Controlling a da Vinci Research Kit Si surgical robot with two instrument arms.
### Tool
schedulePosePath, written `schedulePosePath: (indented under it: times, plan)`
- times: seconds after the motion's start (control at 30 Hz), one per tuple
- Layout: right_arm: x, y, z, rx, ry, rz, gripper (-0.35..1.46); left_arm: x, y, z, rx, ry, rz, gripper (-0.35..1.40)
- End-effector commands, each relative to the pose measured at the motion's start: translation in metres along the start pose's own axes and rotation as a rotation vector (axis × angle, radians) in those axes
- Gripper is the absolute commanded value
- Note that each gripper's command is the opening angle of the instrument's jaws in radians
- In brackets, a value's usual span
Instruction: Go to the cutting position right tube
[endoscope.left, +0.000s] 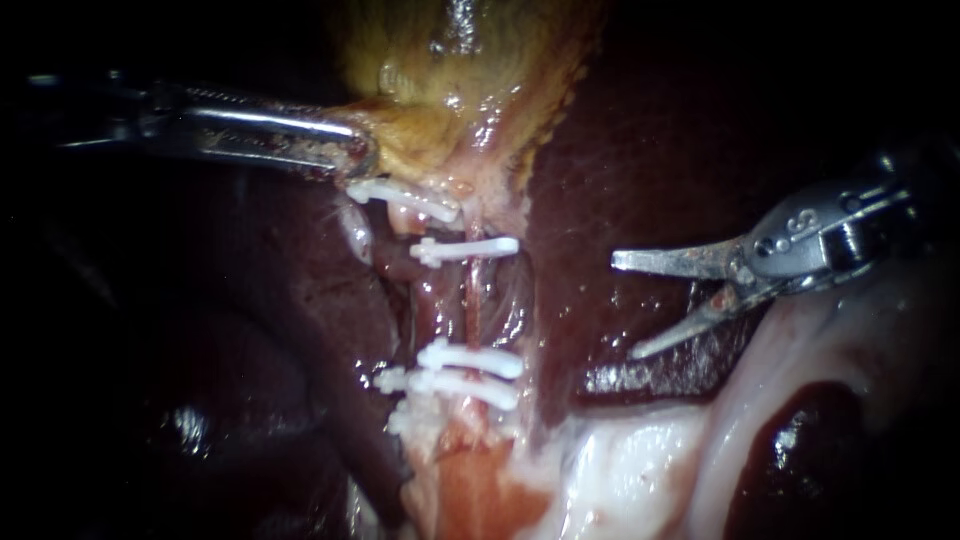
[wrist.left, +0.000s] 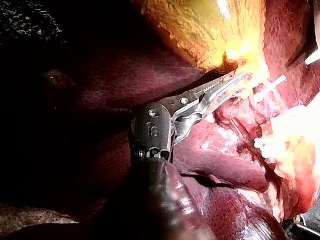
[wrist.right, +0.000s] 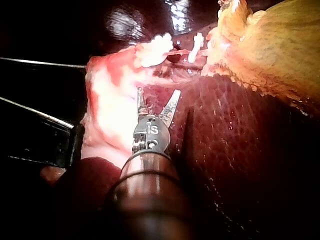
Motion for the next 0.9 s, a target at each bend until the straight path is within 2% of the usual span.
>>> schedulePosePath:
  times: [0.03, 0.13, 0.23, 0.4, 0.5, 0.63, 0.77, 0.9]
  plan:
    - [0.0, 0.0, 0.0, 0.0, 0.0, 0.0, 1.45, 0.0002, 0.0, -0.0002, -0.002, 0.0, -0.001, -0.35]
    - [0.0, 0.0, 0.0, 0.0, 0.0, 0.0, 1.45, 0.0011, -0.0001, -0.0012, -0.011, -0.003, -0.006, -0.35]
    - [0.0001, 0.0, 0.0001, 0.0, 0.0, 0.0, 1.45, 0.0028, -0.0001, -0.0033, -0.006, -0.005, -0.016, -0.35]
    - [0.0003, 0.0001, 0.0, 0.0, 0.0, 0.002, 1.45, 0.0053, 0.0003, -0.0071, 0.014, 0.024, -0.022, -0.35]
    - [0.0006, 0.0002, -0.0001, 0.0, 0.002, 0.005, 1.45, 0.0054, 0.0007, -0.0078, 0.017, 0.027, -0.024, -0.35]
    - [0.0019, 0.0008, 0.0005, -0.002, 0.028, 0.025, 1.45, 0.0051, 0.0009, -0.0075, 0.021, 0.028, -0.022, -0.35]
    - [0.0032, 0.0015, 0.0021, 0.006, 0.034, 0.207, 1.45, 0.005, 0.0009, -0.0073, 0.022, 0.029, -0.021, -0.35]
    - [0.004, 0.0018, 0.004, 0.055, 0.032, 0.322, 1.45, 0.005, 0.0009, -0.0073, 0.022, 0.029, -0.021, -0.35]
